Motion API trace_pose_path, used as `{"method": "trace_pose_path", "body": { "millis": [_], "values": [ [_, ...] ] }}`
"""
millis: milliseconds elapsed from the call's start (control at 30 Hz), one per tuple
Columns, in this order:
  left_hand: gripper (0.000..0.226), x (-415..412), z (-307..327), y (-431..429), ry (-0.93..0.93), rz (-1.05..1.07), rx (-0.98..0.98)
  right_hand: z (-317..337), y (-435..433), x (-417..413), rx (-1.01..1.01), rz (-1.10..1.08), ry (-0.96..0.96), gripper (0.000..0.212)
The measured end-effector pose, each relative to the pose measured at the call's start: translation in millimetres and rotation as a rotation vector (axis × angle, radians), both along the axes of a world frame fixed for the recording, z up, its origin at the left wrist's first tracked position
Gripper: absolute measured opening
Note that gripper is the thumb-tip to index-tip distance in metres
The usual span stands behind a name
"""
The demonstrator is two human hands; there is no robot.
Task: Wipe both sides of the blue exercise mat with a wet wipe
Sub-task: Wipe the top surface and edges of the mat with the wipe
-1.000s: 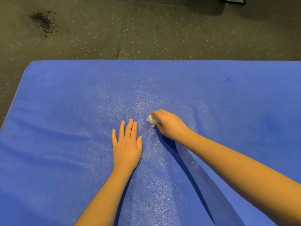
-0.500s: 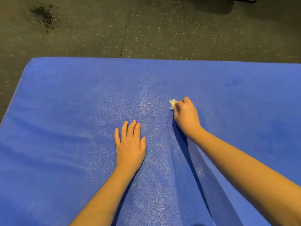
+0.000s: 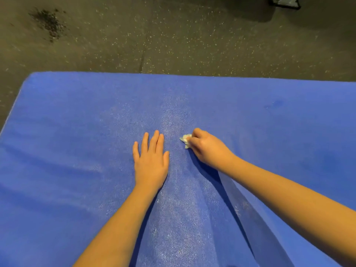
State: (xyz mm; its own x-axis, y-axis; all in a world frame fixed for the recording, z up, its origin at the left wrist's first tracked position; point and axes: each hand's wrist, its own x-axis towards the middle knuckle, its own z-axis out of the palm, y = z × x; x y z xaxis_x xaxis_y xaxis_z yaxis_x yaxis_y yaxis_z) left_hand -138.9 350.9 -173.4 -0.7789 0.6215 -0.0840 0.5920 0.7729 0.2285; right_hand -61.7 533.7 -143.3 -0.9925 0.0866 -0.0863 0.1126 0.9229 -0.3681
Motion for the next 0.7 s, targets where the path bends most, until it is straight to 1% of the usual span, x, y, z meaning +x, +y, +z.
{"method": "trace_pose_path", "body": {
  "millis": [33,67,167,200,233,333,367,400,433,500,533,567,600,667,700],
  "values": [
    [0.057,-2.7,0.4,0.8,0.004,-0.007,0.012,1.7,6.3,-1.7,0.021,0.016,-0.017,0.018],
    [0.057,-6.2,1.3,2.3,-0.002,-0.014,0.029,2.8,14.5,-7.4,0.042,-0.044,-0.016,0.019],
    [0.053,-24.4,5.0,15.4,-0.039,-0.035,0.045,4.7,33.6,-28.4,0.108,-0.424,-0.017,0.024],
    [0.052,-31.0,3.8,23.1,-0.041,-0.049,0.037,4.0,33.0,-32.1,0.109,-0.47,-0.024,0.024],
    [0.053,-35.5,2.1,29.8,-0.041,-0.055,0.026,3.9,27.4,-34.1,0.095,-0.439,-0.019,0.024],
    [0.056,-35.2,-3.0,40.6,-0.01,-0.05,-0.005,7.0,6.2,-21.6,-0.007,-0.107,0.028,0.025],
    [0.058,-33.6,-5.7,40.6,0.018,-0.045,-0.006,6.8,10.5,-17.5,-0.001,-0.04,0.019,0.025],
    [0.058,-32.8,-7.3,39.9,0.04,-0.041,0.0,7.6,20.1,-18.6,0.006,-0.042,0.002,0.025],
    [0.058,-32.6,-8.1,39.6,0.048,-0.04,0.006,8.6,31.5,-23.3,0.031,-0.129,0.003,0.026],
    [0.059,-32.8,-7.2,39.6,0.046,-0.039,0.021,4.0,55.9,-34.9,0.1,-0.42,0.041,0.03],
    [0.058,-32.5,-7.3,39.6,0.044,-0.041,0.025,1.3,61.1,-37.6,0.115,-0.526,0.063,0.032],
    [0.058,-32.2,-8.0,39.3,0.049,-0.044,0.024,1.8,58.3,-39.4,0.093,-0.549,0.091,0.032],
    [0.058,-31.7,-9.0,39.1,0.051,-0.043,0.024,4.5,49.7,-40.5,0.059,-0.486,0.123,0.027],
    [0.058,-31.3,-9.9,38.8,0.06,-0.034,0.026,6.6,30.2,-32.5,0.006,-0.192,0.144,0.006],
    [0.058,-31.7,-9.4,39.3,0.064,-0.033,0.023,5.2,29.5,-29.3,0.002,-0.063,0.116,0.004]
  ]
}}
